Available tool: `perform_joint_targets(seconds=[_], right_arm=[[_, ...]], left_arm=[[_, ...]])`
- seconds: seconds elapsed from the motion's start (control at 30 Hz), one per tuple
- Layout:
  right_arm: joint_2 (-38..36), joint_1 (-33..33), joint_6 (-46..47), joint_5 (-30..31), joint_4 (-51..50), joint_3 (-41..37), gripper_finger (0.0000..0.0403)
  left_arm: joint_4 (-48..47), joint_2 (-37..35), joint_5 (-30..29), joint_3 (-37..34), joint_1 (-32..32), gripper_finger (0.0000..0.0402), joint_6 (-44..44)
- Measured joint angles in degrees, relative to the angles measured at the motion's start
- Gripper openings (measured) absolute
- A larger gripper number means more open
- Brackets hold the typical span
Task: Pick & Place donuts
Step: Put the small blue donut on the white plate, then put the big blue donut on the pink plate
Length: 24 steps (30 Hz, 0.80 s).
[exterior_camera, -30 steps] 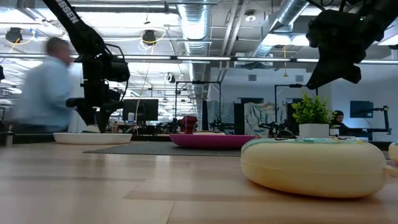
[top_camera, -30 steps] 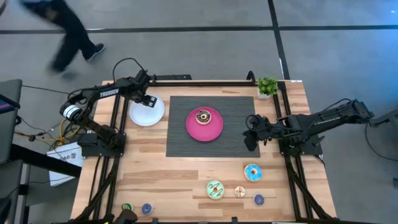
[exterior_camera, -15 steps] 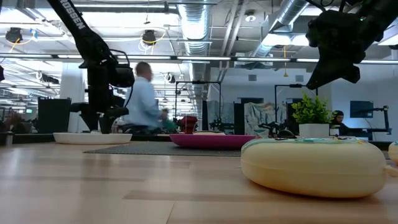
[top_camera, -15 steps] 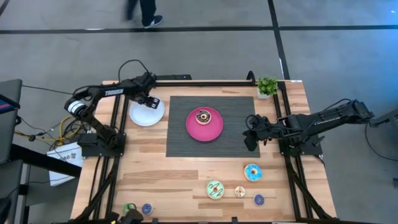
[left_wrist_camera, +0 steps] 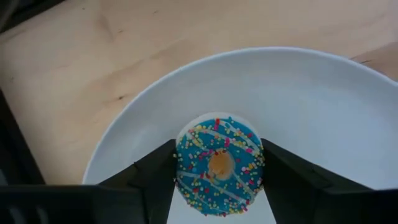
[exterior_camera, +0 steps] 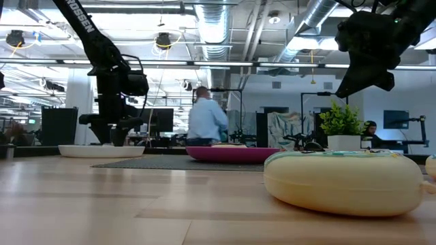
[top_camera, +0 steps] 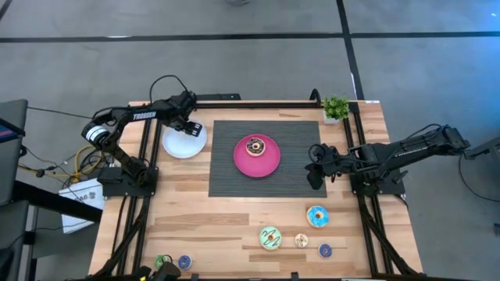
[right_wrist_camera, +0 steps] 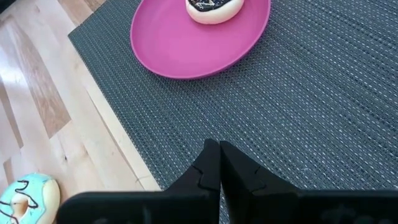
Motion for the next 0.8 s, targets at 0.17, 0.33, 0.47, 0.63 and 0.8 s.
perform_joint_targets(seconds=[0.17, 0.33, 0.47, 0.63, 0.8], right_arm=[[0.0, 0.0, 0.0, 0.0, 0.0, 0.0, 0.0000], [0.0, 0.0, 0.0, 0.0, 0.0, 0.0, 0.0000], [0.0, 0.0, 0.0, 0.0, 0.0, 0.0, 0.0000], [0.0, 0.0, 0.0, 0.0, 0.0, 0.0, 0.0000], [0.0, 0.0, 0.0, 0.1, 0.0, 0.0, 0.0000]], left_arm=[[-0.1, 0.0, 0.1, 0.0, 0.0, 0.0235, 0.7], [-0.1, 0.0, 0.4, 0.0, 0.0, 0.0263, 0.9], [-0.7, 0.0, 0.4, 0.1, 0.0, 0.0272, 0.9], [-2.0, -3.6, -1.1, 0.5, 0.0, 0.0272, 0.3], [-4.7, -11.2, -1.0, 0.5, -0.2, 0.0272, -1.8]])
